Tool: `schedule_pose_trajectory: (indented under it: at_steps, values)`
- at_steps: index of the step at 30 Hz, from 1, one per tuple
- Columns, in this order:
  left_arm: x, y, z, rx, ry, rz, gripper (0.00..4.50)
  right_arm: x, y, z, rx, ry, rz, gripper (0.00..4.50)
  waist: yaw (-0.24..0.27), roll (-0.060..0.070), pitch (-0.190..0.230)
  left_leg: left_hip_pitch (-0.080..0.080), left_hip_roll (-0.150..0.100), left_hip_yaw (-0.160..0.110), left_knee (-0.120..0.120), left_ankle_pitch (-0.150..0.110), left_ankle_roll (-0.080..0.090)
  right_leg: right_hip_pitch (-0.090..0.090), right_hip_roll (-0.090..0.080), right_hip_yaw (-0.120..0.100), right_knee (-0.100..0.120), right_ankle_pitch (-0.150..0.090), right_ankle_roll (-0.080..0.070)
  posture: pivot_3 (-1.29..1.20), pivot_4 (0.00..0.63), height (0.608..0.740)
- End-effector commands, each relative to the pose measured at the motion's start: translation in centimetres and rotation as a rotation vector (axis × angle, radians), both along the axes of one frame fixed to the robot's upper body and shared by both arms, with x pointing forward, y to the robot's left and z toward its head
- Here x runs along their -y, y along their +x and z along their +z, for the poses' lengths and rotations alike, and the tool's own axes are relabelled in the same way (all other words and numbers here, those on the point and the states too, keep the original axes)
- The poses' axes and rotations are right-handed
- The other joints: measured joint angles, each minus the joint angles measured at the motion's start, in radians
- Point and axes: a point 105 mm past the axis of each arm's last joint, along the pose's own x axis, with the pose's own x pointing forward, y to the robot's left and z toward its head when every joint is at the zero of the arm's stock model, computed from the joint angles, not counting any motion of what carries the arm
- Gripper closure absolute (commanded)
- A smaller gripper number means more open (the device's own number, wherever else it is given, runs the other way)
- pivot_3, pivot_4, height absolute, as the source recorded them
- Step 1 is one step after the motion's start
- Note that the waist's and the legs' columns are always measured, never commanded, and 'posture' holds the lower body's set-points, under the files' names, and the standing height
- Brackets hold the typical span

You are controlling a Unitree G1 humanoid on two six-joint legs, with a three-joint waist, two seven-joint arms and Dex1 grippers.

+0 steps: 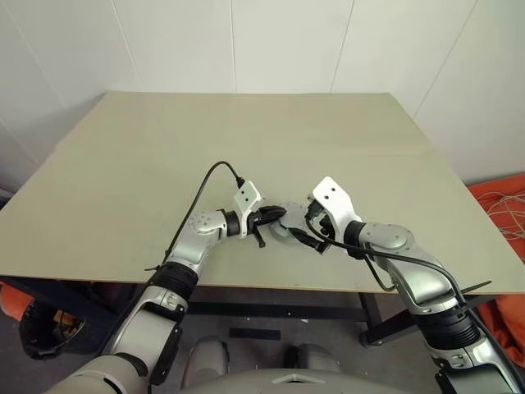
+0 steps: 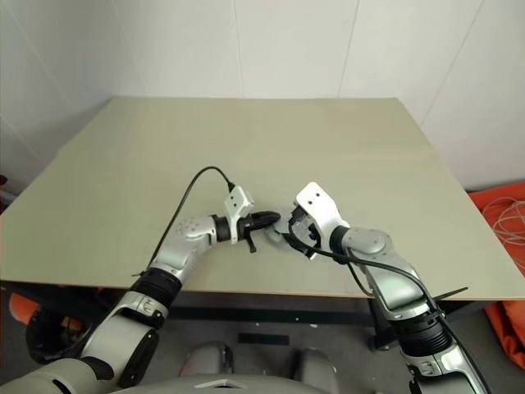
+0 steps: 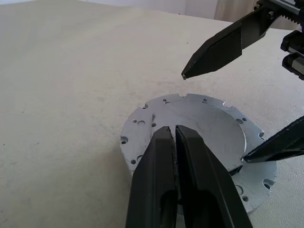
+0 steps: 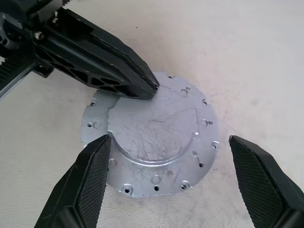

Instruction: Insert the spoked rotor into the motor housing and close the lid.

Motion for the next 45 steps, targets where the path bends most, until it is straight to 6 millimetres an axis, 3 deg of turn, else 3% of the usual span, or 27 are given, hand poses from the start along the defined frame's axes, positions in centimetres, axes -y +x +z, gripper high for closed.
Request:
schedule_pose_trajectory:
  at_steps: [1,9,18,23,27,33,45]
  values:
    - [0.2,-0.2,0.3,0.014,-0.002,-0.012,4.31,0.6,-0.2,2.1,0.025,0.081,-0.043,0.01,0.001,0.0,0.0,0.0,0.0,0.0,0.0,0.0,0.0,0.0,0.0,0.0,0.0,0.0,0.0,0.0,0.0,0.74]
    - [0.2,-0.3,0.3,0.012,-0.004,-0.013,4.31,4.0,-2.5,1.8,-0.159,0.176,-0.186,0.01,0.01,0.001,0.0,-0.001,0.0,0.0,-0.001,-0.001,0.001,0.001,0.0,0.0,-0.002,0.0,0.0,0.0,0.0,0.74]
    - [0.4,-0.5,0.1,0.005,-0.008,-0.024,4.31,2.8,-1.0,5.1,-0.277,0.553,-0.324,0.01,0.007,0.003,0.0,0.001,0.0,0.0,-0.001,0.001,-0.001,0.001,0.0,0.0,-0.003,0.0,0.0,0.0,0.0,0.74]
    - [0.3,-0.5,0.1,0.005,-0.008,-0.025,4.31,2.4,-0.4,5.5,-0.315,0.632,-0.364,0.01,0.011,0.003,0.0,0.001,-0.001,0.0,-0.003,0.002,-0.003,0.001,0.0,0.0,-0.003,0.0,0.0,0.0,0.0,0.74]
    - [0.3,-0.5,0.1,0.006,-0.008,-0.025,4.31,3.0,0.1,4.7,-0.341,0.64,-0.441,0.01,0.021,0.004,-0.001,0.002,-0.001,0.0,-0.007,0.003,-0.005,0.0,0.0,0.0,-0.003,0.0,0.0,0.0,0.0,0.74]
    - [0.4,-0.5,0.1,0.005,-0.008,-0.027,4.31,4.3,0.7,1.9,-0.436,0.64,-0.605,0.01,0.023,0.005,0.0,0.003,-0.001,0.0,-0.008,0.004,-0.007,0.0,0.0,0.0,-0.003,0.0,0.0,0.0,0.0,0.74]
    - [0.4,-0.5,0.0,0.0,-0.012,-0.028,4.31,3.0,0.0,0.4,-0.58,0.763,-0.525,0.01,0.025,0.007,-0.001,0.003,-0.001,0.0,-0.009,0.004,-0.007,0.0,0.0,0.0,-0.005,0.0,0.0,0.0,0.0,0.74]
